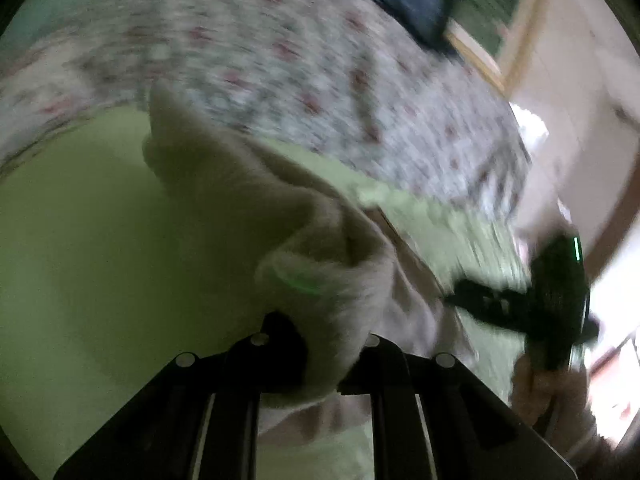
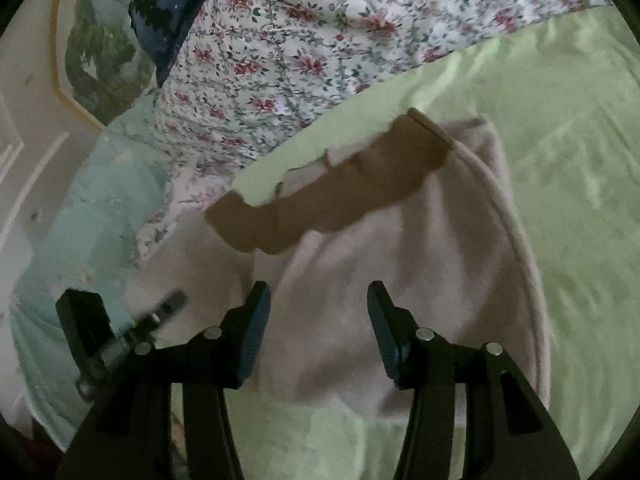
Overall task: Fold small clothes
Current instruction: 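Grasp the folded sweater edge with the right gripper and fold it over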
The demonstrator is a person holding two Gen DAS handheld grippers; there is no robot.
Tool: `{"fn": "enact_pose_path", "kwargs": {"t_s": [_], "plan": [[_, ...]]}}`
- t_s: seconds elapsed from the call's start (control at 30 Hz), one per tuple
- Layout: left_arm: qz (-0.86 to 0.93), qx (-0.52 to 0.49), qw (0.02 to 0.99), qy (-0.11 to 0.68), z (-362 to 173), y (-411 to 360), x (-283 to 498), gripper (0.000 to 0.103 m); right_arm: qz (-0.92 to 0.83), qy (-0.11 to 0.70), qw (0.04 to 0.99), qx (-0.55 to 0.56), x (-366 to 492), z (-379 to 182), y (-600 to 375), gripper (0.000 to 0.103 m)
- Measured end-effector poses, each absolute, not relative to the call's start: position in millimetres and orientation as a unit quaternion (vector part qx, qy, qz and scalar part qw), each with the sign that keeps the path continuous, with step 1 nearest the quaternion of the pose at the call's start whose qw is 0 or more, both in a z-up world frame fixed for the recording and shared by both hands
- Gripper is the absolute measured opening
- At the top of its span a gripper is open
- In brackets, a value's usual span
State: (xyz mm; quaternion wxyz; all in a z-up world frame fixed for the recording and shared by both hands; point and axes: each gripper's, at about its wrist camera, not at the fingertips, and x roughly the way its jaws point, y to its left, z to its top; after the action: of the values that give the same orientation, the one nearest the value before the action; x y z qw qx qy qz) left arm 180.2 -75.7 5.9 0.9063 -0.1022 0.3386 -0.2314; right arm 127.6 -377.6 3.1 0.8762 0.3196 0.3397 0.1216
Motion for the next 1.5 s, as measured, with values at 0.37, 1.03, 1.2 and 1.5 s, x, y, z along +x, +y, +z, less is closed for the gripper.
{"fn": "enact_pose_path", "kwargs": {"t_s": [0.37, 1.03, 1.2, 1.5], "plan": [[-0.257, -0.070, 0.882, 0.388, -39.1, -117.6, 187.6, 0.010, 0.202, 0.436, 0.824, 0.301, 219.1, -27.7, -326.5, 0.075], [-0.372, -0.035, 0.833, 0.409, -35.9, -256.4, 199.4, 0.011, 0.068, 0.378, 0.904, 0.186, 201.8, 25.5, -410.9, 0.016], [-0.369, -0.021, 0.822, 0.433, -59.4, -276.6, 200.3, 0.011, 0.034, 0.398, 0.897, 0.191, 191.2, -16.7, -441.8, 0.016], [-0.385, -0.071, 0.808, 0.439, -35.0, -226.1, 181.0, 0.054, 0.018, 0.388, 0.907, 0.163, 186.9, -15.2, -440.9, 0.031]]}}
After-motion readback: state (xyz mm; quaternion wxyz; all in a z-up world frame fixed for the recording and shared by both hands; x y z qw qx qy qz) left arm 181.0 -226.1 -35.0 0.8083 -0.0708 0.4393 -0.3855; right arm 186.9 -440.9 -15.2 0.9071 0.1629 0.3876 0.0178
